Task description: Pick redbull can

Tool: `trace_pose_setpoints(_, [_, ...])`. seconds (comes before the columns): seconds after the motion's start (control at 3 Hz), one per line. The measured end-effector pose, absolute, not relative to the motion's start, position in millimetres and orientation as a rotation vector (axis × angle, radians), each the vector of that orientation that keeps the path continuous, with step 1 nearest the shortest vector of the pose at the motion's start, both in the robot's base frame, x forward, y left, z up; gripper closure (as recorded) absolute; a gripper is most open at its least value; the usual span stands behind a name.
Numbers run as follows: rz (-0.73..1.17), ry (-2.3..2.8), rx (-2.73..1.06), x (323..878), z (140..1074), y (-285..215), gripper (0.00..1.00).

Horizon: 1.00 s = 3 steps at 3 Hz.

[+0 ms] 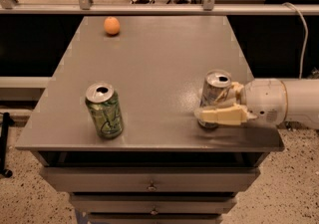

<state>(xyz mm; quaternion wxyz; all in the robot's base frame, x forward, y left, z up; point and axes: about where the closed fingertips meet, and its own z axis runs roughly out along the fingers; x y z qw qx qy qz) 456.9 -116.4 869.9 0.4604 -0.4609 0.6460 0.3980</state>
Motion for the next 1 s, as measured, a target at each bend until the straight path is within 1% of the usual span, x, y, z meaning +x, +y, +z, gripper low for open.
trace_pose_setpoints(0.33, [0.963,1.521,-1.122,465.3,896.8,-112.7,0.93])
trace_pose_setpoints(0.67, [0.962,1.512,-1.123,466.1,900.2,-111.1,1.0])
trace_pose_setpoints(1.0, [0.969,1.515,-1.125,465.0,899.9,-110.0,1.0])
